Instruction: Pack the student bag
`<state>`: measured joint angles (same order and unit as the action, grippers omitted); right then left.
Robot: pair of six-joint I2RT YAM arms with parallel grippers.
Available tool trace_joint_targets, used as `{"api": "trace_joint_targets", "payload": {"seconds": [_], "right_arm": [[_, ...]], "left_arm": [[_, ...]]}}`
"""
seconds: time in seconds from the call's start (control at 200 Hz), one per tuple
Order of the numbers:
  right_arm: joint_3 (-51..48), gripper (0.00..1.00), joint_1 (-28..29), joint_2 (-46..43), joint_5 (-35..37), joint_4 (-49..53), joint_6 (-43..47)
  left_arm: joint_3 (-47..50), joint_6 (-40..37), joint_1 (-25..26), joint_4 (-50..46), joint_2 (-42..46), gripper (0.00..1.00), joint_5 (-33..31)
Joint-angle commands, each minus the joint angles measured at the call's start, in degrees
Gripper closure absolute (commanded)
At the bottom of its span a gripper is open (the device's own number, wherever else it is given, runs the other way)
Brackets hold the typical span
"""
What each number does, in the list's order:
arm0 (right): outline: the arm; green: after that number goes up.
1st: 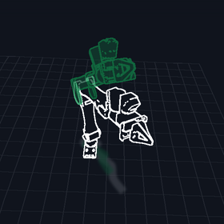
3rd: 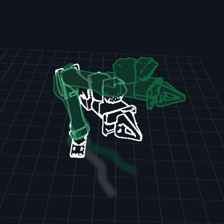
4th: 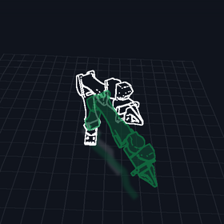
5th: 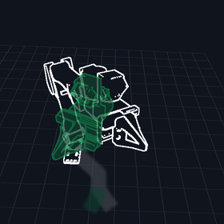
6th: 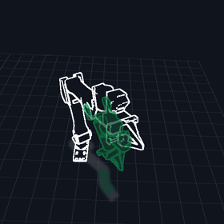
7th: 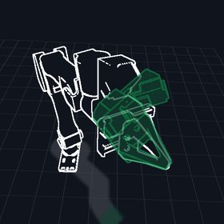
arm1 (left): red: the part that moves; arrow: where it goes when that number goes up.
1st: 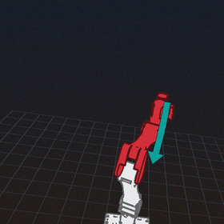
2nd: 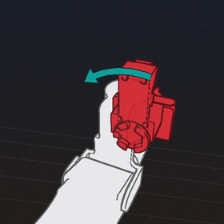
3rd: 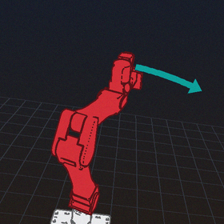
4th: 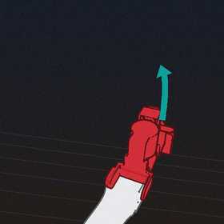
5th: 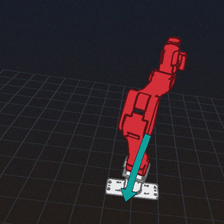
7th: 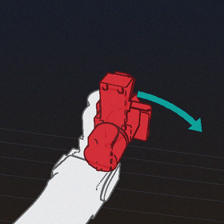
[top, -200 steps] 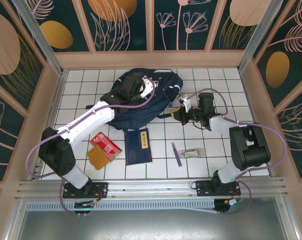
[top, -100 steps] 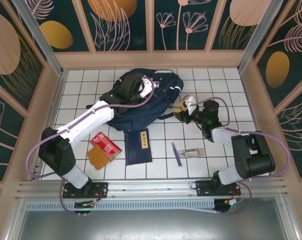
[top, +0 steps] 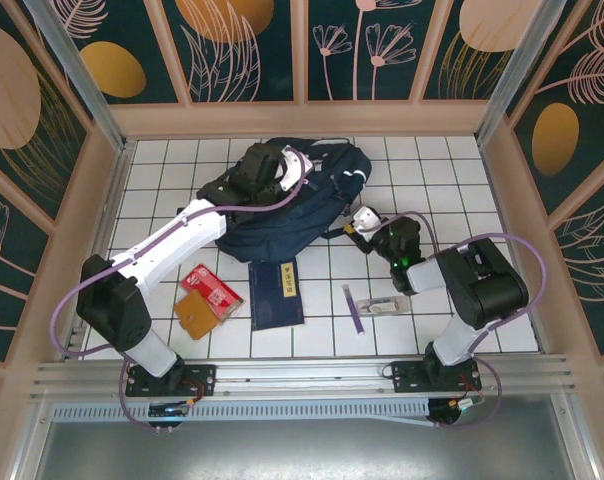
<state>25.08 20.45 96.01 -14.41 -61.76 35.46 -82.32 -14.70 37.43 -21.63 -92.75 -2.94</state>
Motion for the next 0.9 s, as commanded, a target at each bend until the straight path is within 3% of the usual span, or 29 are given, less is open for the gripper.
{"api": "trace_joint_targets", "payload": {"seconds": [0.0, 0.04, 0.25, 0.425, 0.631, 0.896], "right_arm": [[-0.7, 0.74, 1.1, 0.9, 1.8, -6.9, 2.4], [-1.0, 0.77, 1.2, 0.9, 1.4, -7.7, 2.8], [-2.6, 0.75, 1.1, -0.1, 0.9, -12.9, 1.3], [-0.4, 0.70, 0.4, 0.7, 0.6, -10.2, 1.1], [2.0, 0.72, 0.5, 2.3, -0.5, -9.6, 1.3], [2.0, 0.90, 0.4, 1.8, -2.4, -8.7, 1.2]], "left_arm": [[-3.7, 0.4, -0.1, 8.1, 2.0, 1.00, 2.2], [-3.6, 0.5, 0.0, 8.3, 1.9, 1.00, 2.4], [-3.8, 1.5, 0.0, 7.8, 1.5, 1.00, 3.2], [-3.3, 1.9, 0.0, 8.0, 2.2, 1.00, 3.7], [-3.1, 3.0, -0.1, 8.5, 2.5, 1.00, 5.0], [-3.6, 4.5, -0.1, 9.6, 1.7, 1.00, 4.3]]}}
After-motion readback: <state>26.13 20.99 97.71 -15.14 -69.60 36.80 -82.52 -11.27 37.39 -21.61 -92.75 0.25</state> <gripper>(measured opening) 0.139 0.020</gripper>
